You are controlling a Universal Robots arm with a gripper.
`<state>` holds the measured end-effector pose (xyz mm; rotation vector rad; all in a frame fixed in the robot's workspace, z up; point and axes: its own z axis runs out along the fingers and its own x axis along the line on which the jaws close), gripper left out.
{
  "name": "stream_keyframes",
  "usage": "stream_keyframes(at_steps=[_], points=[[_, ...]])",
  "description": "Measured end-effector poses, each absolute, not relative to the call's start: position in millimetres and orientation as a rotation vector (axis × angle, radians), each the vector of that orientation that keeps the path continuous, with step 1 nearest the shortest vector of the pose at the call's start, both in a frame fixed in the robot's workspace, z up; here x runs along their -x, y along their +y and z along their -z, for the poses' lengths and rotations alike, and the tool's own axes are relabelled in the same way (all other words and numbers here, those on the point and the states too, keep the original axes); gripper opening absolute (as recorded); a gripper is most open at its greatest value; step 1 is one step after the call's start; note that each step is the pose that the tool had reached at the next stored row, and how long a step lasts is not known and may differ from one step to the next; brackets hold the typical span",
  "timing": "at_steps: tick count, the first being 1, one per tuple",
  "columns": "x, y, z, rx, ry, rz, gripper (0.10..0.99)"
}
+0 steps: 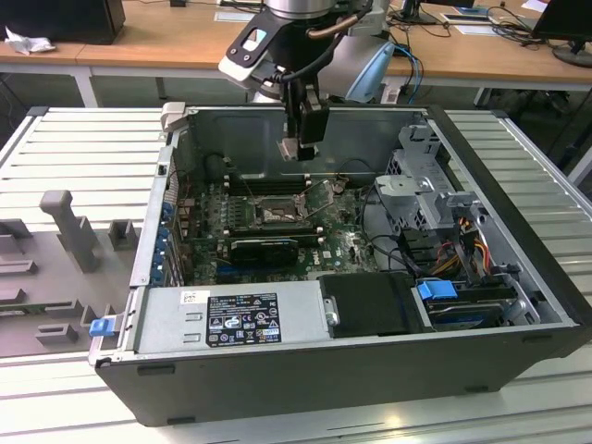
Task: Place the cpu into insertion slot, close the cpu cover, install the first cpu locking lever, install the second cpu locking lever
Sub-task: 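Place the cpu into insertion slot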
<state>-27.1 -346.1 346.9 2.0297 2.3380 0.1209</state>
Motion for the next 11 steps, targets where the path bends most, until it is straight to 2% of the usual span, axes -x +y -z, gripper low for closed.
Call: stream_keyframes(at_steps=[11], points=[[27.1,-346.1,-344.7,-2.164,2.208,-0.116,0.525]])
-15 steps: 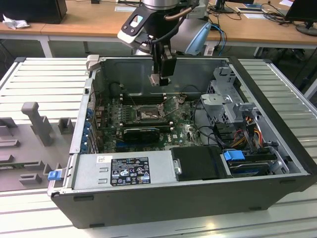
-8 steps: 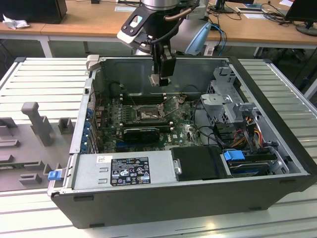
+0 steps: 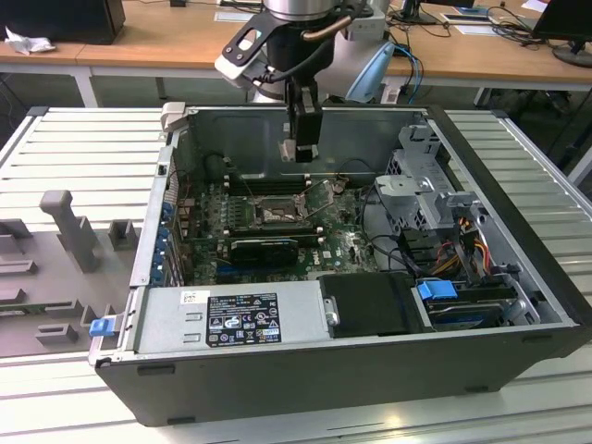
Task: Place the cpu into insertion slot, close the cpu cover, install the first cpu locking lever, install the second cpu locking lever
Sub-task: 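Place the cpu into insertion slot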
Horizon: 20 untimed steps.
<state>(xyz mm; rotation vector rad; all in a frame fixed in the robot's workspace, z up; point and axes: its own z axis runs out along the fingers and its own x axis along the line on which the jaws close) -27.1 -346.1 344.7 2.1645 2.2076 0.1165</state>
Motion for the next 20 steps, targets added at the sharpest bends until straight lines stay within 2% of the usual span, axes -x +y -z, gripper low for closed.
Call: stream_keyframes(at_steps=[20], points=[[27,-345,-331,-2.197,2.173,-0.115,0.525]])
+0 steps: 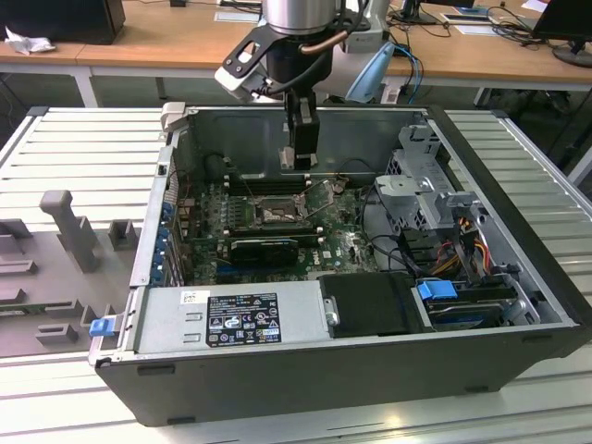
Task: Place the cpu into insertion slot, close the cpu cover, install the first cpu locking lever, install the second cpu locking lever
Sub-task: 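Place the cpu into insertion slot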
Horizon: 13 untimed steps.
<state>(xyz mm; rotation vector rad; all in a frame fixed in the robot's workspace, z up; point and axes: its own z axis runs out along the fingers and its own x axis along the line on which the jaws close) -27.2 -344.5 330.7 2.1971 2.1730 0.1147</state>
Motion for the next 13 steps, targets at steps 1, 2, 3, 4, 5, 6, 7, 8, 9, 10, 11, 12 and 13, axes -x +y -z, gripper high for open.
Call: stream_keyframes(at_steps=[1,2,3,4,5,6,7,8,9,10,11,12,13], points=[[27,-344,-330,-2.208,2.161,-0.114,0.525],[27,-344,-329,-2.216,2.152,-0.114,0.525],[27,-343,-327,-2.224,2.144,-0.113,0.525],[27,-343,-325,-2.227,2.142,-0.113,0.525],[27,-342,-323,-2.227,2.142,-0.112,0.525],[27,-342,-321,-2.227,2.142,-0.112,0.525],[27,-342,-319,-2.227,2.143,-0.111,0.525],[27,-342,-316,-2.229,2.143,-0.109,0.525],[28,-342,-313,-2.229,2.143,-0.108,0.525],[28,-342,-312,-2.229,2.144,-0.108,0.525],[28,-342,-310,-2.229,2.144,-0.108,0.525],[28,-342,-308,-2.229,2.144,-0.108,0.525],[29,-342,-307,-2.229,2.144,-0.108,0.525]])
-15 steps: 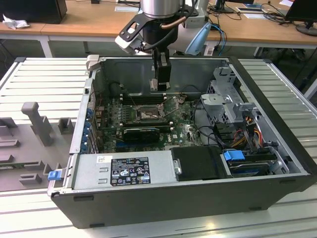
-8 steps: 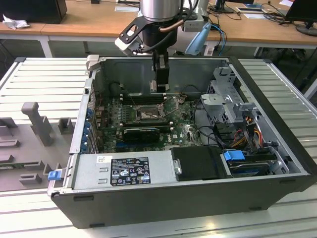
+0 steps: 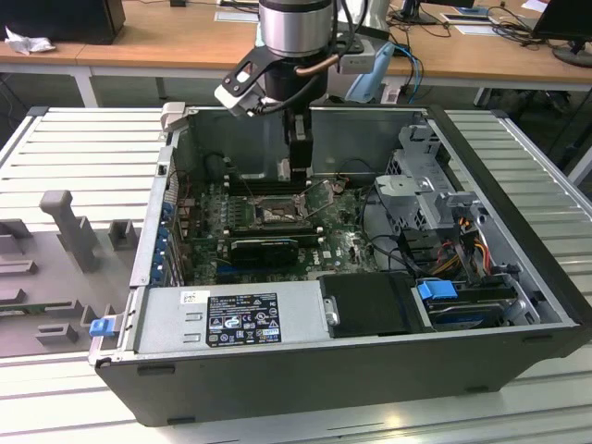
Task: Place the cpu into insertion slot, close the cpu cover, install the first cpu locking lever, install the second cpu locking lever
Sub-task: 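Place the cpu into insertion slot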
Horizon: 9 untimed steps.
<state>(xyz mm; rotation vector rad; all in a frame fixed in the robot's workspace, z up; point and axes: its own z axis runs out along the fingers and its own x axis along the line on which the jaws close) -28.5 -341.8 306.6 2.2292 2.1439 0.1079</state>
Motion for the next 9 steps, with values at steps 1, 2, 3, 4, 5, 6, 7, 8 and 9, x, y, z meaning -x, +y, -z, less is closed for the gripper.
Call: stream_keyframes(at_steps=[1,2,3,4,5,6,7,8,9], points=[[29,-342,-305,-2.229,2.144,-0.108,0.525],[29,-342,-303,-2.229,2.144,-0.108,0.525],[30,-342,-302,-2.229,2.144,-0.107,0.525],[30,-342,-300,-2.229,2.144,-0.107,0.525],[30,-342,-299,-2.23,2.144,-0.107,0.525],[30,-342,-298,-2.23,2.144,-0.107,0.525],[31,-341,-297,-2.23,2.144,-0.107,0.525],[31,-341,-296,-2.23,2.144,-0.107,0.525],[32,-341,-295,-2.23,2.144,-0.107,0.525]])
